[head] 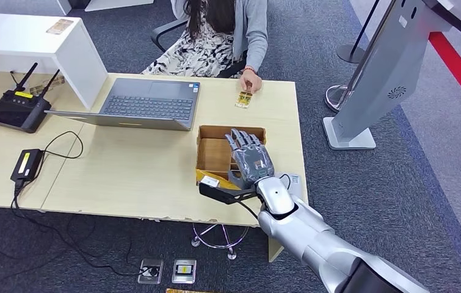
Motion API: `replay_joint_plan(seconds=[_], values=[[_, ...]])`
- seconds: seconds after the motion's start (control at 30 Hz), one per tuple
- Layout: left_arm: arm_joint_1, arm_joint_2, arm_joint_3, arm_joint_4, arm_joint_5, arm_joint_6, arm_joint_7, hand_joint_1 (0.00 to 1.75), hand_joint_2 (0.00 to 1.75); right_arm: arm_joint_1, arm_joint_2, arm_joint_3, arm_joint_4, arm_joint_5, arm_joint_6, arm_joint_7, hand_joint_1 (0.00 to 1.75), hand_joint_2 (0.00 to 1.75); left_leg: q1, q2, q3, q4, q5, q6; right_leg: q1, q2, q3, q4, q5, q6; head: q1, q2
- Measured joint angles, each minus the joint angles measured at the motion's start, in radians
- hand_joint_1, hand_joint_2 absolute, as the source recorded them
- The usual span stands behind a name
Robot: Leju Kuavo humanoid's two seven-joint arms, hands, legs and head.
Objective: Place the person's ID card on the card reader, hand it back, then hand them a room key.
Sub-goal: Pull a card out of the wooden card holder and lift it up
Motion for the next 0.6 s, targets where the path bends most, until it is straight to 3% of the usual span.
replay_joint_plan(seconds=[0.6], values=[[0.000, 0.000, 0.000, 0.000, 0.000, 0.005, -0.006, 0.00, 0.00, 0.005, -0.007, -0.019, -0.025, -0.064, 0.027, -0.021, 0.00, 1.75, 0.000, 0.000, 0.000, 0.000, 0.000, 0.000, 0.000, 0.000, 0.000, 0.000, 0.000, 0.000, 0.000, 0.000]])
